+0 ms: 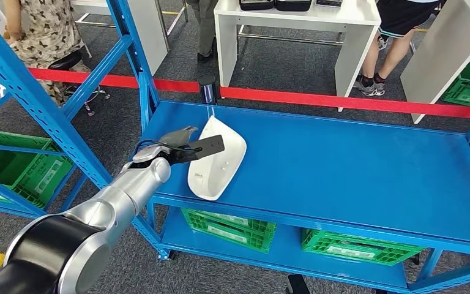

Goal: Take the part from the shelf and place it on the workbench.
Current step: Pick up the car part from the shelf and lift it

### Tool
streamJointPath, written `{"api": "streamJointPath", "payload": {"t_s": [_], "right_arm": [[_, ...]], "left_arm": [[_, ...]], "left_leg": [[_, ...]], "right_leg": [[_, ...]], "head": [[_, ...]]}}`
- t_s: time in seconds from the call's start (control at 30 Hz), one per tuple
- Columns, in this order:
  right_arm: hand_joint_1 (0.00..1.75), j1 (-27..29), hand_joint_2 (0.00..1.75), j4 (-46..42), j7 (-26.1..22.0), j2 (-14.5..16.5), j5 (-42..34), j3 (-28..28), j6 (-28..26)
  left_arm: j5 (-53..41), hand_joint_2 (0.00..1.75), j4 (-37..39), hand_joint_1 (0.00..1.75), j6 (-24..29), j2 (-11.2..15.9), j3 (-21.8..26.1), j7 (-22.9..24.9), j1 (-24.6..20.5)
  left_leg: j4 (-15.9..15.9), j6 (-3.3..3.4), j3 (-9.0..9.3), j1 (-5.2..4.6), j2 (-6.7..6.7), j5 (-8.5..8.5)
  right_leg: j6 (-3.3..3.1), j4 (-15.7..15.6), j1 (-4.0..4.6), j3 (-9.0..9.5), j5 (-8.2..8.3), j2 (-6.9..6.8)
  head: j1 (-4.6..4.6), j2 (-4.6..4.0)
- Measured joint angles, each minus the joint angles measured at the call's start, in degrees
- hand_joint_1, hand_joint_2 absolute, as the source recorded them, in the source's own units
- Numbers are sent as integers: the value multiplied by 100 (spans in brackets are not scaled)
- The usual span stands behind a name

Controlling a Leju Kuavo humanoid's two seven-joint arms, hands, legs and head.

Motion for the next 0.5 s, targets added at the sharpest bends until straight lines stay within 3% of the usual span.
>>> {"api": "streamJointPath", "payload": {"t_s": [0.07, 0.5], "right_arm": [[0, 1, 0, 0, -1, 0, 0, 0, 0], [0, 2, 0, 0, -5, -2, 13, 0, -2]], "left_arm": [[0, 175, 1, 0, 1, -2, 0, -2, 1], [-9, 175, 1, 0, 4, -11, 0, -17, 1]], "left_leg": [[0, 0, 0, 0, 0, 0], [0, 0, -1, 0, 0, 0]], "right_leg": [[0, 0, 0, 0, 0, 0], [0, -2, 0, 0, 0, 0]], "head": [[0, 0], [0, 0]]}}
